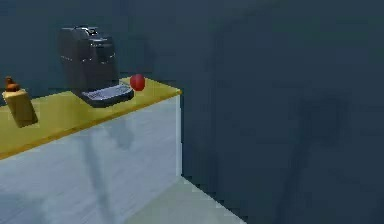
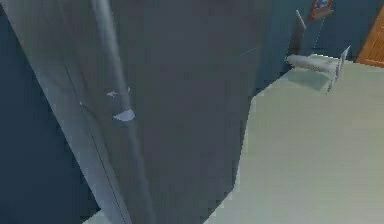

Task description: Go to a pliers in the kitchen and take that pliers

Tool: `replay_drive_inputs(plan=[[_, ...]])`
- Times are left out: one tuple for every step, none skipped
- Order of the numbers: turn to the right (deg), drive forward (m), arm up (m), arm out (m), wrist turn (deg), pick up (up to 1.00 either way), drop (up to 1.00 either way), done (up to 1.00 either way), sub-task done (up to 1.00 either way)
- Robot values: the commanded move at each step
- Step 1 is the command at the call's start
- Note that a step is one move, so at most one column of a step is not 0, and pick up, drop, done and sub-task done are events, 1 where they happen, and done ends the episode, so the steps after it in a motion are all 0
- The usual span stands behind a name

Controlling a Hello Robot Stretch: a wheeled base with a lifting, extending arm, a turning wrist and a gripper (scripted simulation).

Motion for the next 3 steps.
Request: replay_drive_inputs(plan=[[-30.0, 0.0, 0.0, 0.0, 0.0, 0.0, 0.0, 0.0, 0.0], [0.0, 0.55, 0.0, 0.0, 0.0, 0.0, 0.0, 0.0, 0.0], [-45.0, 0.0, 0.0, 0.0, 0.0, 0.0, 0.0, 0.0, 0.0]])
